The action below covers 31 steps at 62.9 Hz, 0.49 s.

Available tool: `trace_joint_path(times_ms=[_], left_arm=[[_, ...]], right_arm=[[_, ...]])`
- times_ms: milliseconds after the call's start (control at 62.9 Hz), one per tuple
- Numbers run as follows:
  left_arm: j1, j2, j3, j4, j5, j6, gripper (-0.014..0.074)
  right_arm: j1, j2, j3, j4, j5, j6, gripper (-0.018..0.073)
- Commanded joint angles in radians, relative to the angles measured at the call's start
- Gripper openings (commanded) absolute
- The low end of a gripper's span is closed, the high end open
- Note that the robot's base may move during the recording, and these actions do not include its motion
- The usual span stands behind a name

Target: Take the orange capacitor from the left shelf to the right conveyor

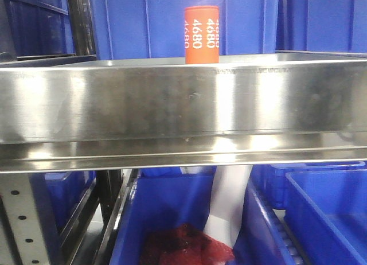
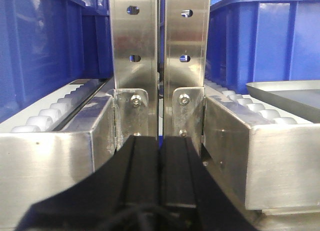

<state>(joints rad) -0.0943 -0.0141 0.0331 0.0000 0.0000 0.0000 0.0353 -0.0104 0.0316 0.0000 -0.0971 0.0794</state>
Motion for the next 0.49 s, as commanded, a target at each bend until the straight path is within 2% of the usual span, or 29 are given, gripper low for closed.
trace_joint_path(times_ms=[0,270,477], left_arm=[[-0.004,0.010,-0.008,-0.005,-0.090,0.000,-0.0105],[-0.004,0.010,-0.008,-0.005,-0.090,0.000,-0.0105],[-0.004,0.010,-0.008,-0.005,-0.090,0.000,-0.0105]], right_arm=[[-0.003,-0.017,0.002,-0.007,-0.086,-0.001,0.0049],[-0.003,-0.017,0.002,-0.007,-0.094,-0.002,0.0049],[-0.003,-0.017,0.002,-0.007,-0.177,-0.001,0.0049]])
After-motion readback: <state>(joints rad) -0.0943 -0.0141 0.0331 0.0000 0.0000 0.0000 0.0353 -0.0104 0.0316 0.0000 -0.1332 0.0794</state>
